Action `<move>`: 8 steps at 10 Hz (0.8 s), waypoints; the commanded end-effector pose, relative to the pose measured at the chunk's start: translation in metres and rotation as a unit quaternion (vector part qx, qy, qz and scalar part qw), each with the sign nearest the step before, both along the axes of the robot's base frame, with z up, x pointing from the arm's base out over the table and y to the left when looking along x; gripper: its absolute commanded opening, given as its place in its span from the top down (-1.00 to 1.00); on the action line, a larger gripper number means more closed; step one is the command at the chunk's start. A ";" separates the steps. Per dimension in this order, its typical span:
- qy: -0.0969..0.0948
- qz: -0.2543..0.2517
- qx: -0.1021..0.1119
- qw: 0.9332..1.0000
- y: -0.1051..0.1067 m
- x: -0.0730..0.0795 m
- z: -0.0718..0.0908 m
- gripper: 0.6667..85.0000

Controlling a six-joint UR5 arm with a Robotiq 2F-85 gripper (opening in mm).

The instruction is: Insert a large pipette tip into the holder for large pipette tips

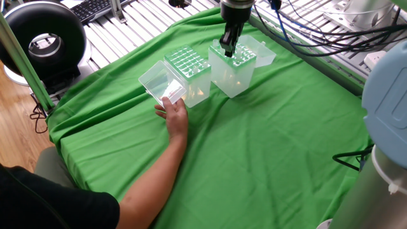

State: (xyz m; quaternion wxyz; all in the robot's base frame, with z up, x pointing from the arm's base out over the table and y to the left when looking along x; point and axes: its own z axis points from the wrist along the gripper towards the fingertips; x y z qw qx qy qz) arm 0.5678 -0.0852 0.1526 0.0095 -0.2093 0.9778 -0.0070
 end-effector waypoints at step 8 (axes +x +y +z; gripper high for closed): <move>0.025 0.011 -0.005 1.000 -0.008 -0.017 0.067 0.87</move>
